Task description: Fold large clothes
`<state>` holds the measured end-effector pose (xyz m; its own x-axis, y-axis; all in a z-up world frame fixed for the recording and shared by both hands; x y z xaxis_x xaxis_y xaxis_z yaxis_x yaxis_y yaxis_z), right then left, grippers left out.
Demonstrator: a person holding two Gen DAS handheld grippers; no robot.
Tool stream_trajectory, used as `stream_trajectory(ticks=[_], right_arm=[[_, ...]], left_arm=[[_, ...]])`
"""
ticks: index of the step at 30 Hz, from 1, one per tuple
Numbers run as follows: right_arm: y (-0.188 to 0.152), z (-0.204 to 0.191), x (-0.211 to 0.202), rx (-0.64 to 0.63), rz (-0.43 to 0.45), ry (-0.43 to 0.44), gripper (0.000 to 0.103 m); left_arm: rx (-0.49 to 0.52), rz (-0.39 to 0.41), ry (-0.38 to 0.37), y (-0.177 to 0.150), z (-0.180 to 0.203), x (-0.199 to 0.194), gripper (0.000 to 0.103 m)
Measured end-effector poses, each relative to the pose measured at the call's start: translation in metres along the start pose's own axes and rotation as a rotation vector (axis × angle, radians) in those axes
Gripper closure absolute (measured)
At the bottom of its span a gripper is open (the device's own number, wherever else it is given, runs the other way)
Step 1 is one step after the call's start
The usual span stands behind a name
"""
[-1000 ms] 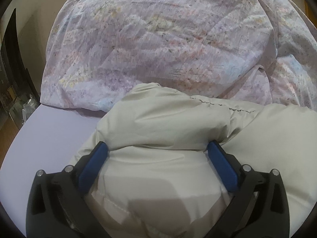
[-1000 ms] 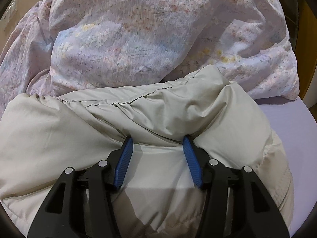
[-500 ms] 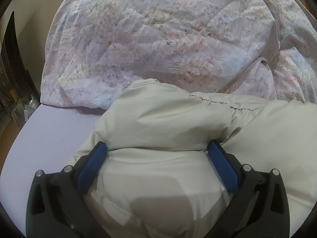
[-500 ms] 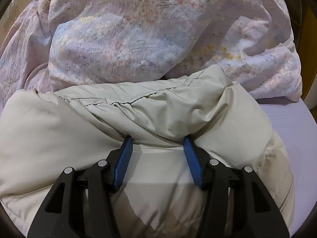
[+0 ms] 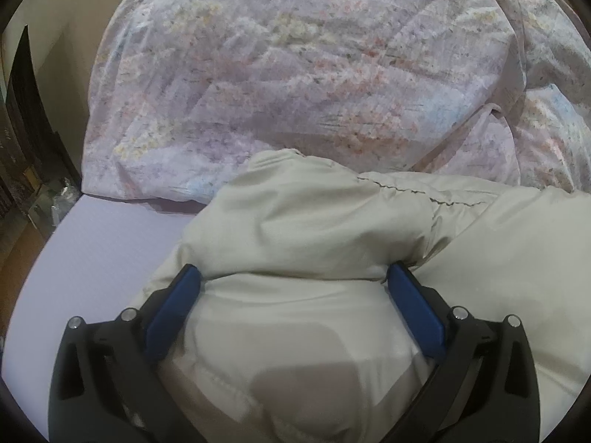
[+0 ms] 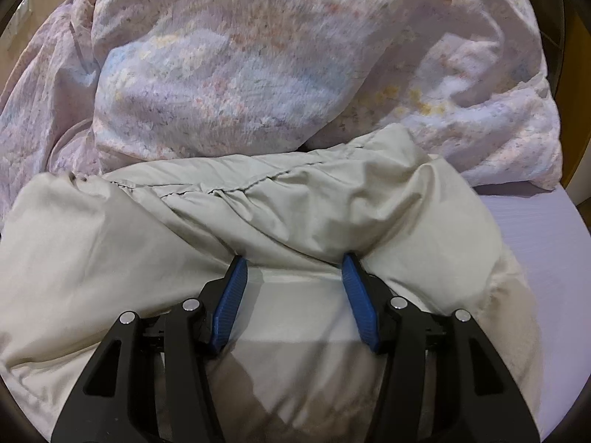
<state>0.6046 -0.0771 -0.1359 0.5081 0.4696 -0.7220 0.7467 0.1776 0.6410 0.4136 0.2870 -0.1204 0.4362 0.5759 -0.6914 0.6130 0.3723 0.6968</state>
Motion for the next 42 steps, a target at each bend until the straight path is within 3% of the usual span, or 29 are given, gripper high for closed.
stream_trajectory(ticks=[4, 8, 12, 15, 23, 25, 42], right_arm=[[0.007, 0.018, -0.032, 0.017, 0.063, -0.025, 0.047], [0.011, 0.041, -0.035, 0.078, 0.055, -0.030, 0.047], [0.007, 0.037, -0.017, 0.002, 0.035, -0.113, 0.046], [0.006, 0.034, -0.006, -0.046, 0.031, -0.172, 0.044], [0.006, 0.041, 0.009, -0.021, 0.020, -0.140, 0.042], [-0.005, 0.049, -0.006, -0.010, 0.019, -0.134, 0.042], [0.001, 0.062, -0.001, 0.003, -0.007, -0.100, 0.041]], left_arm=[[-0.021, 0.021, -0.005, 0.005, -0.015, -0.017, 0.002], [-0.031, 0.072, 0.046, 0.023, -0.035, -0.027, 0.002], [-0.020, 0.019, 0.083, 0.016, -0.043, -0.003, 0.002], [-0.050, -0.009, 0.054, 0.010, -0.044, 0.007, 0.002], [-0.092, -0.060, -0.010, 0.004, -0.044, 0.025, 0.002], [-0.102, -0.069, -0.025, 0.003, -0.046, 0.029, 0.002], [-0.097, -0.089, -0.018, -0.002, -0.046, 0.038, 0.002]])
Point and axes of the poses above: each gripper's, at about its wrist camera, not at the fingertips, and x roughly the way its jaws point, z to its right, y to its top, the point moved 8 cm from there along x, roughly the way its jaws point, and after that the axes turned 9 degrees about y, right-handed, at the moved point
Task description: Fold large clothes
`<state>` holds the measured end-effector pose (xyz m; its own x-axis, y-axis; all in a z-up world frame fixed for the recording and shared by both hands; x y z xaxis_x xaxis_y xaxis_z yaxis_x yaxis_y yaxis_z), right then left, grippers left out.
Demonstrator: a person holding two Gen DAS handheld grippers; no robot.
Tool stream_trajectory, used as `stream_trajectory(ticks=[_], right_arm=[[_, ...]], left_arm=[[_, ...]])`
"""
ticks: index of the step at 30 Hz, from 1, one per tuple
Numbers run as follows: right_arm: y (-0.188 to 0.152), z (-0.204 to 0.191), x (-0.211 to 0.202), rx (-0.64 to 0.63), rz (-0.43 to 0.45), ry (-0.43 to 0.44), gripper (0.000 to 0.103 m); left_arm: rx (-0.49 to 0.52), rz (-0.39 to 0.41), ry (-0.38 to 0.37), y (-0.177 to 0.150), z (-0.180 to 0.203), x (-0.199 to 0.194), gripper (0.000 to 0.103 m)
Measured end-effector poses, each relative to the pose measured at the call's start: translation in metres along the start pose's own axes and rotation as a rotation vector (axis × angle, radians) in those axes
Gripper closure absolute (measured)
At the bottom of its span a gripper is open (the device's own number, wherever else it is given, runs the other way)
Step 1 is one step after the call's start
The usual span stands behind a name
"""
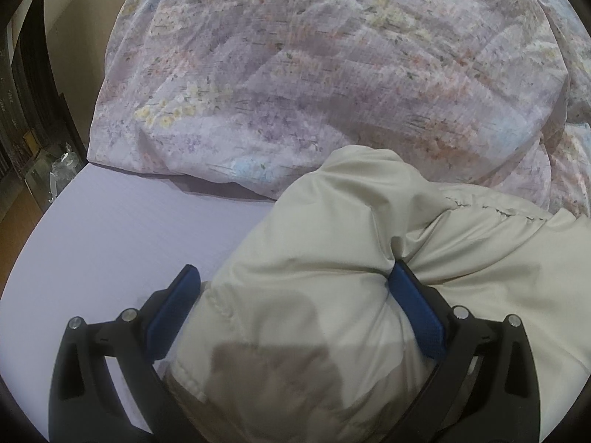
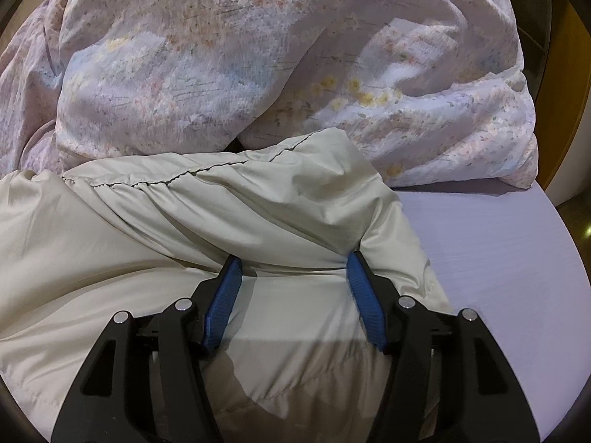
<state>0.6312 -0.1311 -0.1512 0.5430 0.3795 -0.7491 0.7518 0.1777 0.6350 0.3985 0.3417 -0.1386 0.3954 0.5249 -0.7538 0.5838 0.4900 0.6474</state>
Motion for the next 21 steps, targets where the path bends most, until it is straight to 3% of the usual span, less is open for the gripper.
stream_trajectory(ticks=[6, 8, 10, 14, 21], right_arm=[[0.002, 0.002, -0.007, -0.008, -0.007, -0.055, 0.041], [0.000, 0.005, -0.022, 0.020, -0.005, -0.046, 0.039], [-0.003, 0.010, -0.044, 0.068, 0.021, -0.006, 0.031], [-0.022, 0.039, -0.089, 0.228, 0.036, 0.037, 0.027], [-0.089, 0.061, -0.112, 0.556, -0.089, 0.225, 0.026]], left_arm=[[0.009, -0.005, 0.044, -0.002, -0.002, -0.013, 0.002], [-0.011, -0.020, 0.016, -0.007, -0.009, -0.026, 0.003], [-0.030, -0.028, -0.040, -0.014, -0.020, -0.042, 0.003], [-0.037, -0.005, -0.084, -0.027, -0.048, -0.074, 0.003], [-0.077, -0.029, -0.110, -0.061, -0.089, -0.107, 0.003]])
Point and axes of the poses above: each gripper's, at about its wrist camera, not at the fingertips, and x roughly the way its jaws point, z to its right, y to its top, the point moved 8 cm from there along x, roughly the way its jaws point, and after that the axes turned 9 degrees about y, right-handed, at the moved point
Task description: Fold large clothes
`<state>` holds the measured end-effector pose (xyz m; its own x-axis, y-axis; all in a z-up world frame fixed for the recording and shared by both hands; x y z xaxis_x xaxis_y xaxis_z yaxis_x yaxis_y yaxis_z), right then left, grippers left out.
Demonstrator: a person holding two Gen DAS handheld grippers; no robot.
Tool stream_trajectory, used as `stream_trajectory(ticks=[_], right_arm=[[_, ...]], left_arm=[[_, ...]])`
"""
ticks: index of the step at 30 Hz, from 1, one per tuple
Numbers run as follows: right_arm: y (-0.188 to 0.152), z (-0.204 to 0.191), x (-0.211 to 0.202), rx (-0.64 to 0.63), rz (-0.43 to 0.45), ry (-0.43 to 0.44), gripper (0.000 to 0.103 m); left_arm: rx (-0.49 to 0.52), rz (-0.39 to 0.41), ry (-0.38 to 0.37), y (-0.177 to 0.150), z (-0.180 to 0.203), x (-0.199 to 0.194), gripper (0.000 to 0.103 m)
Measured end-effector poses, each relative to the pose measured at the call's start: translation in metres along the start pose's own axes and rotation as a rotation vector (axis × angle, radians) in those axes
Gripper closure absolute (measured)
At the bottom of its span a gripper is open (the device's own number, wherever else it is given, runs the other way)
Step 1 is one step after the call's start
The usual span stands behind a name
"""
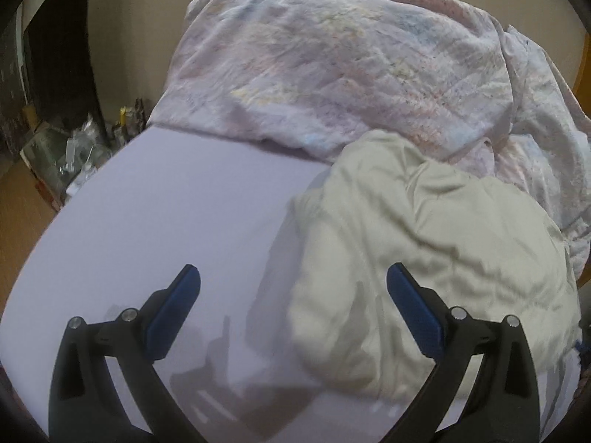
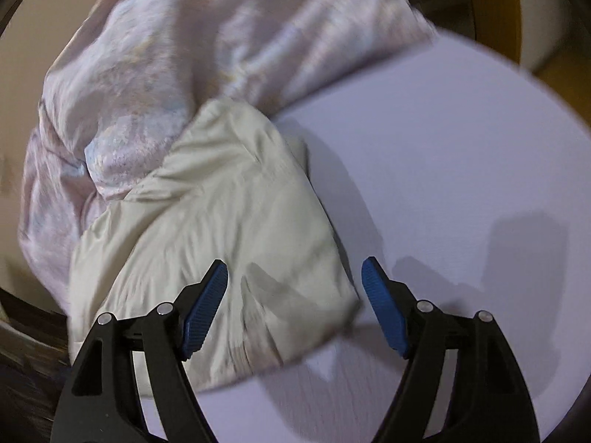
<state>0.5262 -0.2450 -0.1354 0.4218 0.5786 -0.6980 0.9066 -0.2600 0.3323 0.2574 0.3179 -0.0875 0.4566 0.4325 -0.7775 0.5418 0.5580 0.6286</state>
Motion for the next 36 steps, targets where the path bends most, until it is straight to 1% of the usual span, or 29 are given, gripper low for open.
stream_trajectory(ticks=[3, 5, 6, 7, 8, 11, 12, 13, 14, 15, 16, 17, 18, 19, 21, 22, 25, 29, 34, 36], right_arm=[[-0.016, 0.007, 0.003, 0.102, -0.052, 0.080, 0.027], [-0.027, 0.005, 0.010, 0.148, -0.080, 0.138, 0.027], [-0.029, 0.003, 0.012, 0.161, -0.086, 0.168, 0.028], [-0.032, 0.000, 0.015, 0.177, -0.090, 0.202, 0.032], [-0.034, 0.000, 0.016, 0.189, -0.090, 0.223, 0.033], [-0.035, 0.001, 0.022, 0.218, -0.064, 0.266, 0.039], [-0.035, 0.002, 0.024, 0.238, -0.051, 0.285, 0.042], [-0.034, 0.004, 0.025, 0.255, -0.043, 0.297, 0.048], [-0.033, 0.007, 0.024, 0.268, -0.040, 0.308, 0.051], [-0.033, 0.008, 0.025, 0.283, -0.035, 0.325, 0.058], [-0.034, 0.009, 0.026, 0.298, -0.028, 0.349, 0.066], [-0.034, 0.008, 0.027, 0.305, -0.021, 0.373, 0.070], [-0.035, 0.008, 0.023, 0.307, -0.012, 0.393, 0.075], [-0.036, 0.004, 0.020, 0.303, 0.001, 0.412, 0.079], [-0.035, 0.000, 0.013, 0.295, 0.014, 0.425, 0.082], [-0.035, -0.006, 0.007, 0.291, 0.022, 0.437, 0.083], [-0.038, -0.019, -0.005, 0.263, 0.030, 0.454, 0.085], [-0.060, -0.030, -0.025, 0.230, 0.001, 0.478, 0.085], [-0.114, -0.022, -0.052, 0.190, -0.073, 0.466, 0.085], [-0.130, -0.017, -0.058, 0.175, -0.092, 0.453, 0.084]], left_arm=[[-0.048, -0.060, -0.050, -0.018, -0.005, 0.003, 0.004], [-0.076, -0.099, -0.091, -0.030, 0.000, 0.004, 0.004], [-0.085, -0.116, -0.107, -0.036, 0.005, 0.006, 0.006], [-0.093, -0.127, -0.121, -0.042, 0.011, 0.007, 0.011], [-0.100, -0.135, -0.132, -0.047, 0.015, 0.008, 0.012], [-0.154, -0.180, -0.191, -0.058, 0.031, 0.018, 0.021], [-0.176, -0.190, -0.208, -0.059, 0.035, 0.021, 0.024], [-0.202, -0.196, -0.226, -0.060, 0.038, 0.024, 0.028], [-0.242, -0.197, -0.250, -0.060, 0.040, 0.026, 0.030], [-0.267, -0.195, -0.263, -0.059, 0.040, 0.028, 0.035], [-0.298, -0.191, -0.281, -0.058, 0.041, 0.029, 0.043], [-0.327, -0.186, -0.297, -0.056, 0.039, 0.030, 0.048], [-0.356, -0.183, -0.308, -0.055, 0.038, 0.029, 0.056], [-0.368, -0.182, -0.317, -0.054, 0.036, 0.028, 0.065], [-0.359, -0.172, -0.328, -0.048, 0.034, 0.021, 0.075], [-0.349, -0.155, -0.336, -0.043, 0.033, 0.016, 0.078], [-0.331, -0.115, -0.342, -0.035, 0.025, 0.000, 0.080], [-0.307, -0.097, -0.319, -0.041, 0.006, -0.020, 0.080], [-0.285, -0.120, -0.318, -0.075, -0.033, -0.048, 0.079], [-0.278, -0.125, -0.318, -0.092, -0.048, -0.058, 0.078]])
Point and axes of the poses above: each gripper's, at about its wrist camera, not at the fingertips, and x roughly the way its jaws point, z to its right, y to its top, the point moved 8 cm from there along x, roughly the way its jaws point, and after that the axes turned 9 degrees about y, right-handed, at the moved point
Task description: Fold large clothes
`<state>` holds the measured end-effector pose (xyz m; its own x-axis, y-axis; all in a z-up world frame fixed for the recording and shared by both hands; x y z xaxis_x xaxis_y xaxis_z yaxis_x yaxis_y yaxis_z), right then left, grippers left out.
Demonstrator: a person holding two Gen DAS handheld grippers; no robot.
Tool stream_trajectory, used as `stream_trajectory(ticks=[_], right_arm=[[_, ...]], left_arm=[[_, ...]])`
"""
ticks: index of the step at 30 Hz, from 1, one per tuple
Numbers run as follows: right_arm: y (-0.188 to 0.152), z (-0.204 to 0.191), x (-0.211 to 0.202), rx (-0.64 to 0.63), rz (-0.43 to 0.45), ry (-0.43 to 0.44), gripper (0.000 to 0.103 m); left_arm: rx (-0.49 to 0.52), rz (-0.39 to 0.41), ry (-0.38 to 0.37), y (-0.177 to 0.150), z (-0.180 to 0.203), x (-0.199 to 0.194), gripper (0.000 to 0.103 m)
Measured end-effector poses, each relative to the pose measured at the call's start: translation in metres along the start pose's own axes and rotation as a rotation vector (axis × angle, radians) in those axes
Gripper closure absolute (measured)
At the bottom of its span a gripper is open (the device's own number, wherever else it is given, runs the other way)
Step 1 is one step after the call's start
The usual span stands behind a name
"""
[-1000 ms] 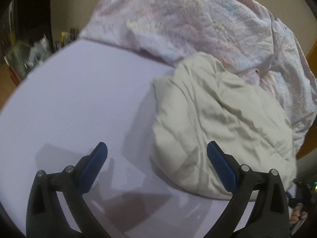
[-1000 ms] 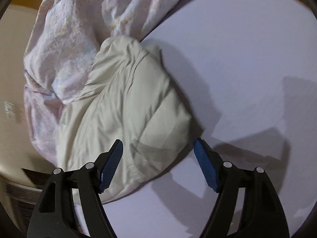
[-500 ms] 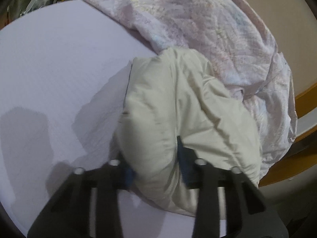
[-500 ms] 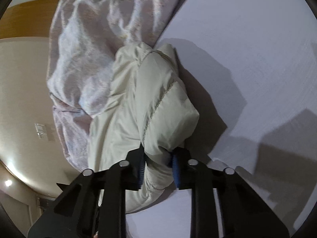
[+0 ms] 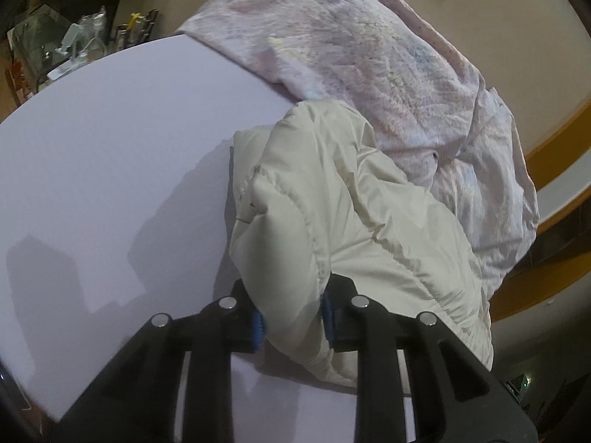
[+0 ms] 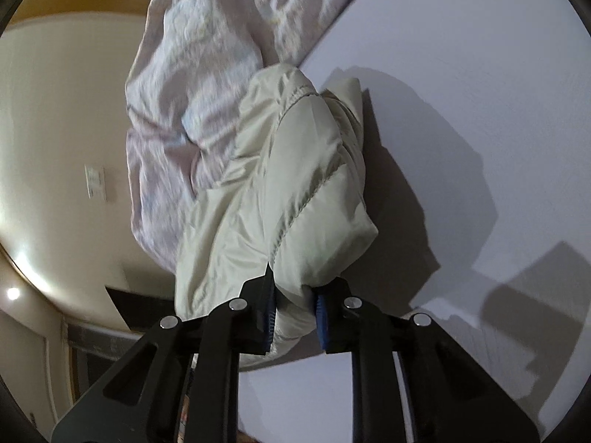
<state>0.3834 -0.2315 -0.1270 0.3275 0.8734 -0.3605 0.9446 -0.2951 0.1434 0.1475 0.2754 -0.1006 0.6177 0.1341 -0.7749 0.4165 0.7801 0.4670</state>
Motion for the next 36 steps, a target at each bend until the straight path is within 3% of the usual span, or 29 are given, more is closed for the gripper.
stream_trajectory(ticks=[3, 5, 7, 9, 11, 14, 17, 24, 28, 36], right_arm=[[-0.015, 0.005, -0.013, -0.081, -0.020, -0.104, 0.072], [-0.014, 0.007, -0.027, -0.135, 0.018, -0.202, 0.060], [-0.008, 0.002, -0.047, -0.207, 0.106, -0.310, 0.047], [-0.004, -0.012, -0.063, -0.293, 0.179, -0.390, 0.046], [-0.005, -0.027, -0.063, -0.346, 0.197, -0.395, 0.046], [-0.019, -0.059, -0.036, -0.434, 0.145, -0.332, 0.046], [-0.046, -0.090, 0.015, -0.538, 0.048, -0.260, 0.047], [-0.101, -0.131, 0.099, -0.754, -0.065, -0.225, 0.056], [-0.110, -0.132, 0.128, -0.810, -0.092, -0.265, 0.058], [-0.104, -0.087, 0.170, -0.767, -0.161, -0.359, 0.058]], left_arm=[[0.021, -0.010, 0.007, -0.017, -0.013, -0.010, 0.076], [0.032, -0.009, 0.018, -0.023, -0.018, -0.012, 0.071], [0.042, 0.012, 0.042, -0.025, -0.021, -0.015, 0.058], [0.043, 0.029, 0.057, -0.026, -0.024, -0.019, 0.041], [0.046, 0.045, 0.072, -0.027, -0.027, -0.023, 0.036], [0.043, 0.030, 0.060, -0.030, -0.028, -0.024, 0.030], [0.041, 0.000, 0.048, -0.038, -0.025, -0.018, 0.028], [0.016, -0.025, 0.018, -0.048, -0.014, -0.005, 0.025], [0.002, -0.020, 0.009, -0.046, -0.011, -0.001, 0.024], [-0.042, -0.020, -0.034, -0.039, -0.008, 0.006, 0.023]])
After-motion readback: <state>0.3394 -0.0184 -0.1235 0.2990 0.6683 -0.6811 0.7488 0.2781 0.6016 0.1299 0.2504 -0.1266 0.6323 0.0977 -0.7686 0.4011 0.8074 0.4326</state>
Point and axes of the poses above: each gripper's, at about its wrist camera, not at the fingertips, and x roughly the way its jaws point, z to its right, y to its top, the point moved 8 cm from there along x, roughly the way its jaws point, and after that the axes turned 9 degrees about y, right-handed, at the moved point
